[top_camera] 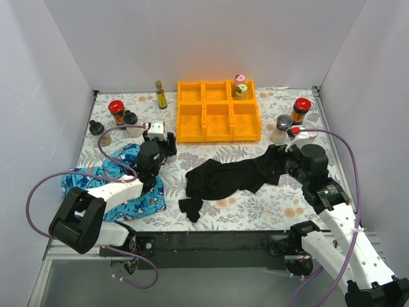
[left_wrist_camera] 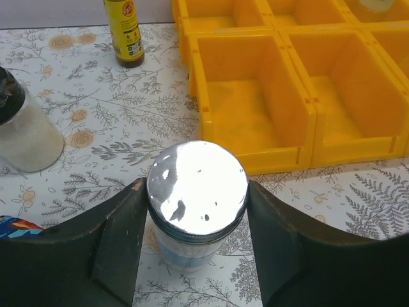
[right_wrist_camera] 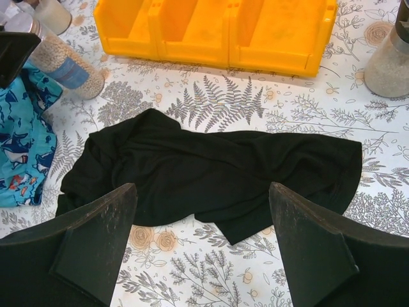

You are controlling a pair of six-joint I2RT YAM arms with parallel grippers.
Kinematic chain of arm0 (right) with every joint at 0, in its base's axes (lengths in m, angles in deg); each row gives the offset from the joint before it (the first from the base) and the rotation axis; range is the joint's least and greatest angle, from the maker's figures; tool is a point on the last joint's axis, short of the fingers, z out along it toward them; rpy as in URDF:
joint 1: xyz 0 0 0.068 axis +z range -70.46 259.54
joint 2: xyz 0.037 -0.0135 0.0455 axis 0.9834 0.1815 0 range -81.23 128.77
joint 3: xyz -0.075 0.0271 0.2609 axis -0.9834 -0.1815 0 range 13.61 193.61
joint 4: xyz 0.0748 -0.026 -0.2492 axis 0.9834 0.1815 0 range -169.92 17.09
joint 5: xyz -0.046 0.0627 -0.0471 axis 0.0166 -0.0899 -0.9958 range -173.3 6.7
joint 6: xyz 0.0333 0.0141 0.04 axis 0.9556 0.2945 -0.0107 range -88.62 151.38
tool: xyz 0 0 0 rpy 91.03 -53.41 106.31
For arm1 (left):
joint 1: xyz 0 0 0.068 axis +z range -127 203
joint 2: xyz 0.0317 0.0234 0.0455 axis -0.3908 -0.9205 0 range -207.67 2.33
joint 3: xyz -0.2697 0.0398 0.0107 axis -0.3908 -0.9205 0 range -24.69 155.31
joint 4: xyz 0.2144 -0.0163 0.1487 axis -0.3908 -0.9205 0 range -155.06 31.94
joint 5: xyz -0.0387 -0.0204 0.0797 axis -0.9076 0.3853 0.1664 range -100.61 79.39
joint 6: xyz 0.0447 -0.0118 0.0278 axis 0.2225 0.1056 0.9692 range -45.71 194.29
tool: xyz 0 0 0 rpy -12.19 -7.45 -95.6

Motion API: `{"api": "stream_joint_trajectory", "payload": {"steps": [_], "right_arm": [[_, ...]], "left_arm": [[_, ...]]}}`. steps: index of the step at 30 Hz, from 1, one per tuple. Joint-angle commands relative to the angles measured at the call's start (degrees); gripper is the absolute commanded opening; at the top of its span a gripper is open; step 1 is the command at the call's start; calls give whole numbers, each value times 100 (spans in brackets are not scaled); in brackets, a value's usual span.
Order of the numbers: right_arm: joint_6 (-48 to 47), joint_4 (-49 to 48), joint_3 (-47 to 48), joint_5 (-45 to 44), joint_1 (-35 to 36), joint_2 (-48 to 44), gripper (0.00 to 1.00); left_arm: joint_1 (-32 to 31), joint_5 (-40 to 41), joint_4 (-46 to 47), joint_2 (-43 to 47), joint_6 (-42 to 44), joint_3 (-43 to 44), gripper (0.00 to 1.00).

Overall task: Organize the condiment bottles
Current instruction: Pick up the bottle from the center of the board, then place the bottle in the storage box.

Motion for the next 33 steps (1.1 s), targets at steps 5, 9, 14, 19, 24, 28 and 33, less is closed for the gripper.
{"api": "stream_joint_trajectory", "payload": {"steps": [5,9,14,19,24,28,33], "right_arm": [[34,-358,51,79,-11,-97,92],[-10,-524,-55,316,-2,-228,95],[-45,-823,-204,474,-2,-361,96],[43,-1043,-231,650,-2,-352,96],[-28,-1166,-204,563,-2,-238,96],[-71,-1272,-213,510,-2,-150,96],[-124,-1333,-292,475,-10,-123,96]], "left_arm": [[-20,-20,-1787,789,257,1523,0],[-20,-73,-2290,632,389,2427,0],[-20,-257,-2222,-62,738,3405,0],[42,-249,-2088,-1571,1382,4993,0],[129,-231,-1318,-2523,1496,5797,0],[130,-407,-717,-3243,1417,6288,0],[138,-434,-332,-3973,1339,6835,0]]}}
